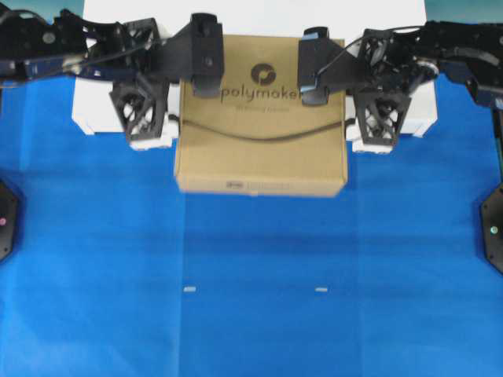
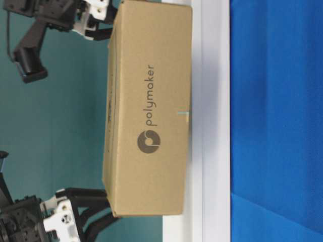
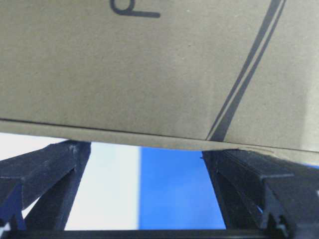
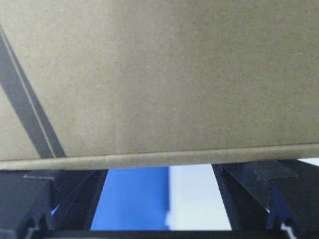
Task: Place the cardboard box on the stand after clamping it between your arms.
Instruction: 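Lift the clamped box and carry it back onto the white stand, then lower the box onto the stand and spread both grippers apart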
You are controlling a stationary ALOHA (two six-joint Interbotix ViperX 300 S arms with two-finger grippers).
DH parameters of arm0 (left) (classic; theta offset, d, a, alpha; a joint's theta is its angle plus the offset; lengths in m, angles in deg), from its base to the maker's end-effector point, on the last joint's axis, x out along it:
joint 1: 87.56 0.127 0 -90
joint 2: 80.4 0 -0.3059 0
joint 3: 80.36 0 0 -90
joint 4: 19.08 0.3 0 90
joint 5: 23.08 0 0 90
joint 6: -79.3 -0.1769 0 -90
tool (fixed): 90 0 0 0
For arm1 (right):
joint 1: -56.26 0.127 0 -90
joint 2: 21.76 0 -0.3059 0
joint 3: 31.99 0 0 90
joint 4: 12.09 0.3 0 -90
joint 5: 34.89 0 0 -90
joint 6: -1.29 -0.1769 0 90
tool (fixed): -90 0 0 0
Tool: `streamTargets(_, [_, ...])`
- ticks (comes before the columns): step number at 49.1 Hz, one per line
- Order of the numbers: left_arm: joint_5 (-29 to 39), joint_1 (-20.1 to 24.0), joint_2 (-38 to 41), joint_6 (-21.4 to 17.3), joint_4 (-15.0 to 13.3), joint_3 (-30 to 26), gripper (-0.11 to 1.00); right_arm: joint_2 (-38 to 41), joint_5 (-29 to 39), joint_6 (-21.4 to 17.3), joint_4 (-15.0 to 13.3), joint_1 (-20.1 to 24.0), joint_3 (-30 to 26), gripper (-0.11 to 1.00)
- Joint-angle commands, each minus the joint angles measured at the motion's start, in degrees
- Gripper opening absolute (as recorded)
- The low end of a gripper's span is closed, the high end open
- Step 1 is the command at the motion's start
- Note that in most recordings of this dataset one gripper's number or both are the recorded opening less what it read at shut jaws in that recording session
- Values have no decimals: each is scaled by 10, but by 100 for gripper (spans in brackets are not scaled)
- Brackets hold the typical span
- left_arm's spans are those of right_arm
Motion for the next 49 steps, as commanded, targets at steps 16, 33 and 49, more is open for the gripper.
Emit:
streamTargets(16, [-57,48,54,-35,-4,-116,87,48,-62,80,60,-47,-127,99])
streamTargets(33, [-55,95,95,-56,-4,-155,87,94,-53,163,109,-99,-177,99])
streamTargets(49, [-57,114,121,-68,-4,-178,87,142,-37,208,120,-126,-222,99])
